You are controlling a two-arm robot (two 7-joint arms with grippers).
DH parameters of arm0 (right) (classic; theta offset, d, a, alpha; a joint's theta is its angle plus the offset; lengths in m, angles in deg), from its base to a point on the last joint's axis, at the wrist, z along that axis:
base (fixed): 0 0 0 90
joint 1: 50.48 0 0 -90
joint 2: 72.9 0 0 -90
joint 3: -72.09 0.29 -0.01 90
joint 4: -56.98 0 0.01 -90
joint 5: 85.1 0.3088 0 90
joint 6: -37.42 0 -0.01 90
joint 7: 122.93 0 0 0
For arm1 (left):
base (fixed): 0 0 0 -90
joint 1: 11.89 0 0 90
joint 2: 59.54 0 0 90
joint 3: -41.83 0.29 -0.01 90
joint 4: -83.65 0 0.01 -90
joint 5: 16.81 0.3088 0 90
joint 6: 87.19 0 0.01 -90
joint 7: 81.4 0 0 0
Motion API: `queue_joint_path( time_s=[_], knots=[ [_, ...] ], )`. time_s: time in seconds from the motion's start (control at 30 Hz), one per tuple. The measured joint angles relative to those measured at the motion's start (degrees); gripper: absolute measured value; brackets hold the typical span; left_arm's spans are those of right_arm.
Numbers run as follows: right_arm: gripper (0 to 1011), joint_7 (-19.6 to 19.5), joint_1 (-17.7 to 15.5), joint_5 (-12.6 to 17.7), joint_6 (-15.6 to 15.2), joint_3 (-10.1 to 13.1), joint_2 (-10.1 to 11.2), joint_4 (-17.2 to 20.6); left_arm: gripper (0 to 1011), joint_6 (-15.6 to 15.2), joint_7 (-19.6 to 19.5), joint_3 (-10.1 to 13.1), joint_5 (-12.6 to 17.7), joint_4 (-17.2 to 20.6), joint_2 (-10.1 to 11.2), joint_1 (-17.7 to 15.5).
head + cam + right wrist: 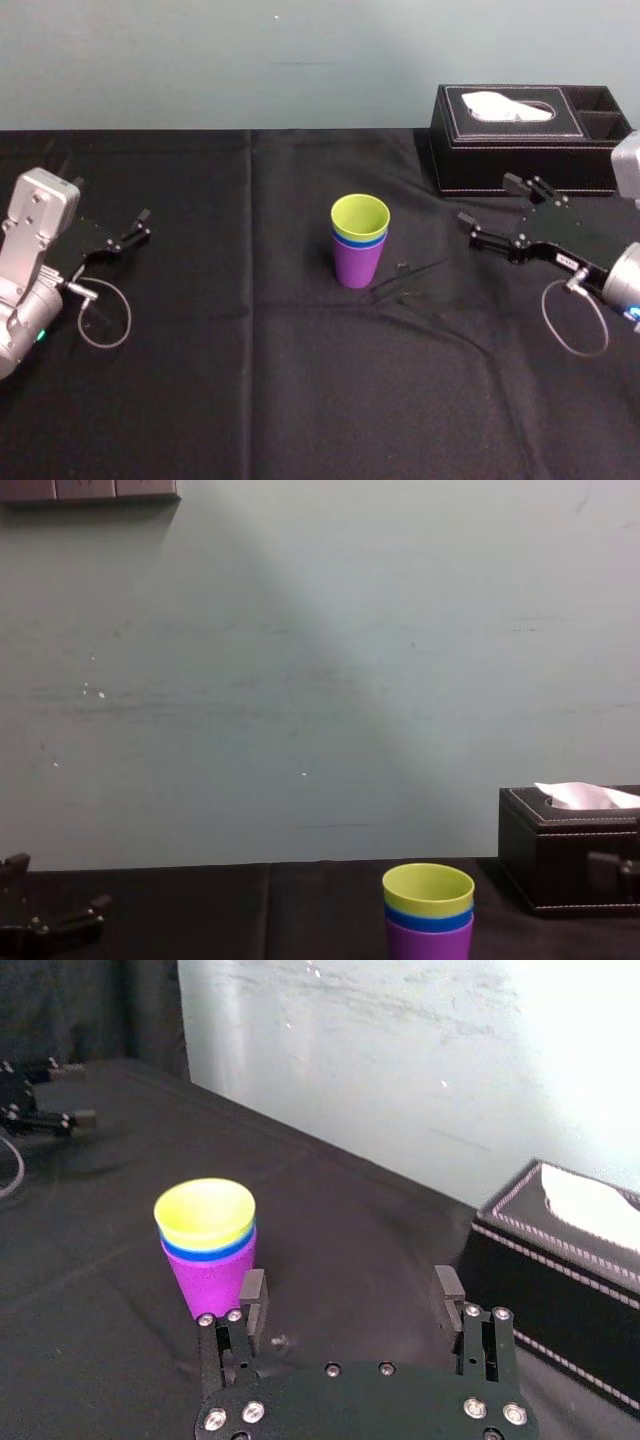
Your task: Stack the three plastic cups sequentially using one hand.
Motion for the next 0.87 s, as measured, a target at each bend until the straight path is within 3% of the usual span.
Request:
queue_joint_path(
  time_s=[0.3, 0.87],
  knots=[
    [1003, 0.47, -0.79, -0.95, 1.03, 0.29, -1.80, -4.97, 1011, 0.01, 0.00, 0.00, 0.00, 0.00, 0.00, 0.00],
    [1003, 0.52, -0.73, -0.82, 0.97, 0.22, -1.51, -4.15, 1011, 0.00, 0.00, 0.00, 0.00, 0.00, 0.00, 0.00]
  ],
)
